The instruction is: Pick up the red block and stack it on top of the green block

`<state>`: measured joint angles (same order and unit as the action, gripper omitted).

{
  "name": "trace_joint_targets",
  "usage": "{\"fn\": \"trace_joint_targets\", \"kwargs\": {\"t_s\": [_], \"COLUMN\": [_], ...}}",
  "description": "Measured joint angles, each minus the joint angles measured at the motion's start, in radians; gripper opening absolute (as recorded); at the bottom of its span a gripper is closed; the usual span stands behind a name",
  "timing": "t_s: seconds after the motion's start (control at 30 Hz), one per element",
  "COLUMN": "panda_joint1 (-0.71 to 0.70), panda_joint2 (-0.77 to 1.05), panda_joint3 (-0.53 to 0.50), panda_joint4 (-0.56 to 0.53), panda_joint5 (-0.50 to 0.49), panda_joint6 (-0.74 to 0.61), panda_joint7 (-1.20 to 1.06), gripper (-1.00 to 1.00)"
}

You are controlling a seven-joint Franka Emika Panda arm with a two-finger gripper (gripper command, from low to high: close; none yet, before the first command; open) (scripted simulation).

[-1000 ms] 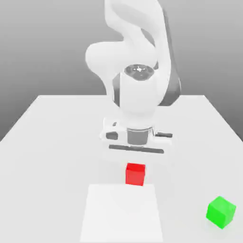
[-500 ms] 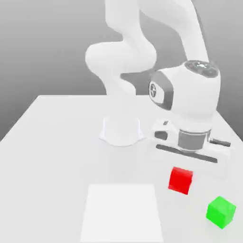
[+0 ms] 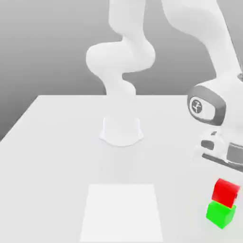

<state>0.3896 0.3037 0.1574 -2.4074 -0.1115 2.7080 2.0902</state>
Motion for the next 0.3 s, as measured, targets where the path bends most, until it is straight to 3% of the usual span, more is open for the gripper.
{"fn": "trace_joint_targets", "kwargs": {"t_s": [0.17,0.3], "panda_joint1": [0.002,-0.011], "panda_joint2": [0.006,-0.109], "panda_joint3": [-0.002,0.019], "panda_joint4": [0.001,-0.005], "panda_joint5": [-0.002,0.044], "panda_joint6": [0.004,-0.104], "panda_joint7": [0.002,-0.031], "gripper": [1.0,1.0]}}
